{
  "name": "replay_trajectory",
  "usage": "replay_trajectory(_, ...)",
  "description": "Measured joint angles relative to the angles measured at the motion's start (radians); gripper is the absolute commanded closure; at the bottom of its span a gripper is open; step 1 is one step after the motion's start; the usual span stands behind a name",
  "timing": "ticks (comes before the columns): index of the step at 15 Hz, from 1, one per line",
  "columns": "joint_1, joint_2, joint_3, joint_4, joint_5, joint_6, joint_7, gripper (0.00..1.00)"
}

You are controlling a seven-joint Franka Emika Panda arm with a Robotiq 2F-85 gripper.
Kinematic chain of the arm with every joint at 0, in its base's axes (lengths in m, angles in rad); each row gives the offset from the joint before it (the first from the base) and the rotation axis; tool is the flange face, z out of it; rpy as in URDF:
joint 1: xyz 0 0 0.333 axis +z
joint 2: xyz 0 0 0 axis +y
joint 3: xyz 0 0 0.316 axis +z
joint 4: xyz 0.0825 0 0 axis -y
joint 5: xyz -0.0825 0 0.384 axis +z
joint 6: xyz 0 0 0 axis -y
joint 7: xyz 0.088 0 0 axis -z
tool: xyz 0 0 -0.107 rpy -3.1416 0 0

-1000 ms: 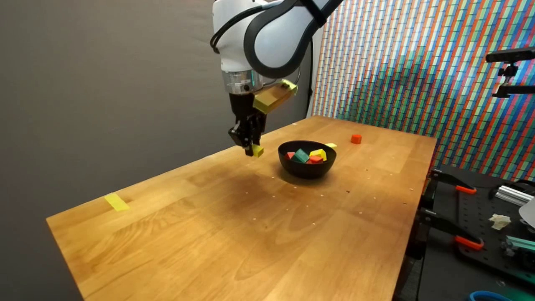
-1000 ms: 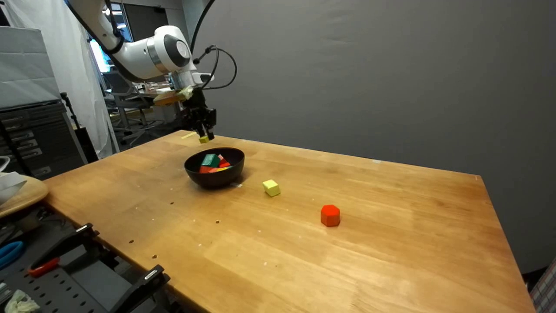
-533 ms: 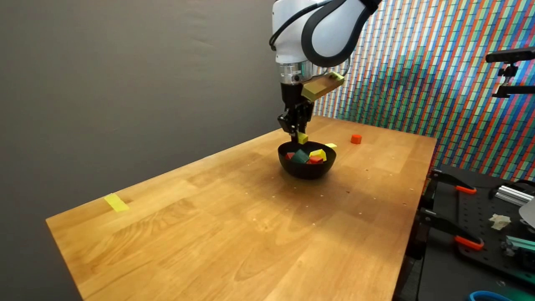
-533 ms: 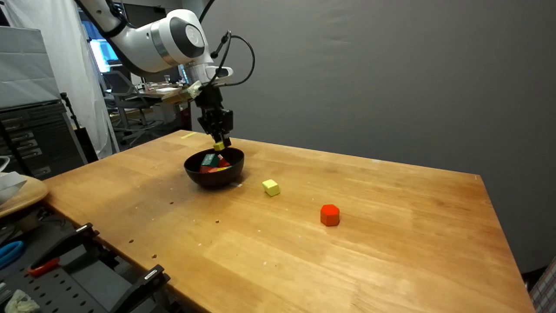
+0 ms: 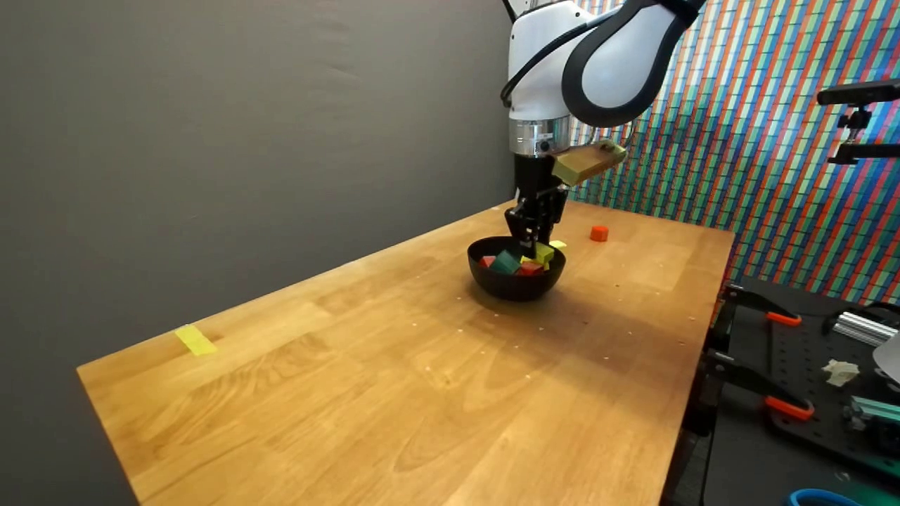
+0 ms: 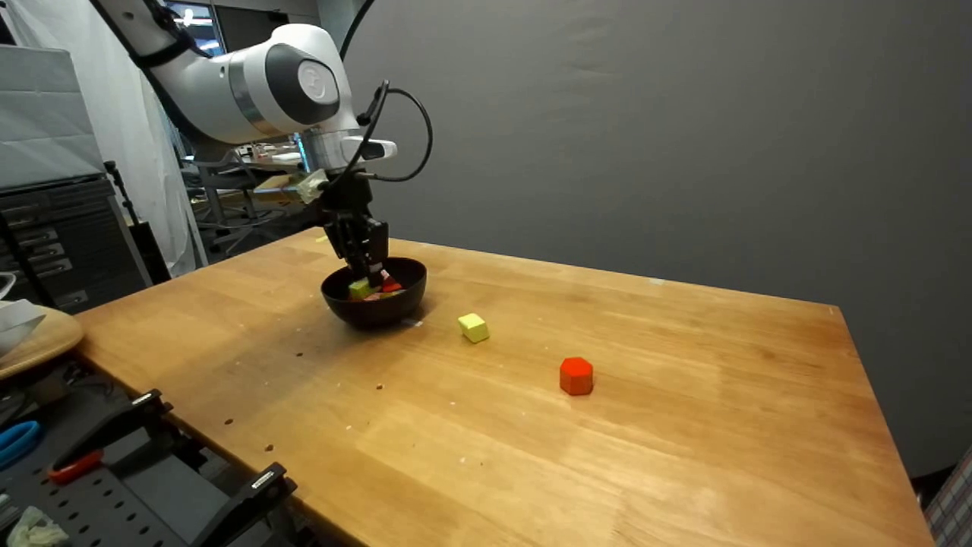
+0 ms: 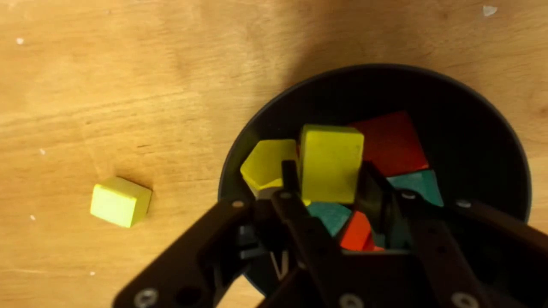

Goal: Put all the blocks on the table in the black bowl

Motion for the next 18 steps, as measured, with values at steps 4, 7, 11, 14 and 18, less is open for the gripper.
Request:
replay_trajectory(4,-0.010,-0.054,0.009,-0.073,0.041,0.077,0.000,0.00)
replay_trajectory(7,-0.015,-0.093,-0.033,-0.115,-0.030,0.110,0.057,0.00)
replay_trajectory(11,-0.049,-0.106,-0.136,-0.161,-0.187,0.134,0.216,0.00)
replay_trajectory(14,-0.077,-0.110,-0.162,-0.185,-0.229,0.188,0.280,0.00)
replay_trajectory(18,-0.082,-0.098,-0.150,-0.177,-0.202,0.190,0.285,0.00)
